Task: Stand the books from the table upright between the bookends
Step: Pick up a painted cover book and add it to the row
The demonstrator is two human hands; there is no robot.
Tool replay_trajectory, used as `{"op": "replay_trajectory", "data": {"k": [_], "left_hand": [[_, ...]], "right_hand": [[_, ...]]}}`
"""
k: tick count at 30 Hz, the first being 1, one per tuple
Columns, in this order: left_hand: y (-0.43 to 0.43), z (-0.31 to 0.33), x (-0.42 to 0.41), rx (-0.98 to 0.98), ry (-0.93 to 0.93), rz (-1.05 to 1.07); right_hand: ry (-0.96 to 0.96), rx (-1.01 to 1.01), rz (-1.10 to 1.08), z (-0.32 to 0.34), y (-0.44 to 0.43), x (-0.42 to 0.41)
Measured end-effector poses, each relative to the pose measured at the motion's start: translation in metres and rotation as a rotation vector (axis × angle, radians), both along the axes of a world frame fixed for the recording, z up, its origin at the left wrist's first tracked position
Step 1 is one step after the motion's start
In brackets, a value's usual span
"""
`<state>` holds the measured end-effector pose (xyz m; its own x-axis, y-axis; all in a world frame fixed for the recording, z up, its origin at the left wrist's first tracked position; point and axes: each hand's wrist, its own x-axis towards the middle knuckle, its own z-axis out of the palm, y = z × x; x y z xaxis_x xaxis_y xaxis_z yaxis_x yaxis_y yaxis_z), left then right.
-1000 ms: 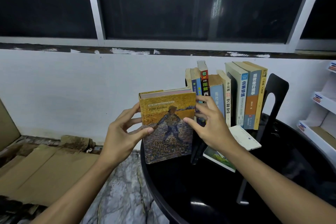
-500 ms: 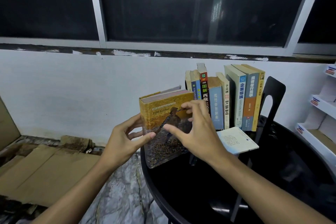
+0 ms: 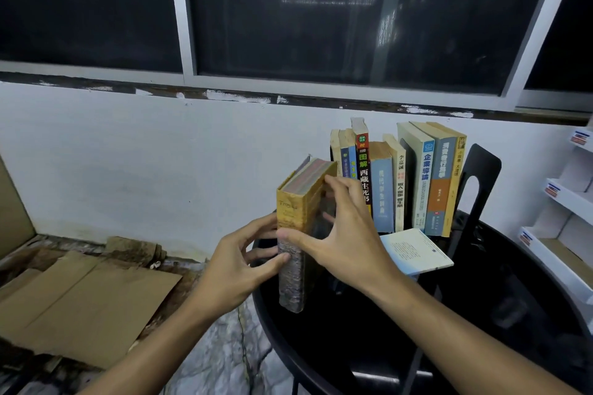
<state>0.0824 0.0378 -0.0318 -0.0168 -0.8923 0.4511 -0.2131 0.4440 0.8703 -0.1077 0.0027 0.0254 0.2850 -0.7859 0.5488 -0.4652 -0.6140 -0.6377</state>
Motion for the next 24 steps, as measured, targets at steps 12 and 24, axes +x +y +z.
{"op": "replay_trajectory", "data": {"k": [12,24], "left_hand": [[-0.001,-0.007,-0.053,-0.092,-0.004,0.057],[0.001,-0.008,-0.068,-0.122,-0.16,0.123]], "right_hand": [[0.13,0.06,0.012,0.021,-0.005,-0.038],[0.313,0.0,-0.393,0.036,0.014,-0.027]]}}
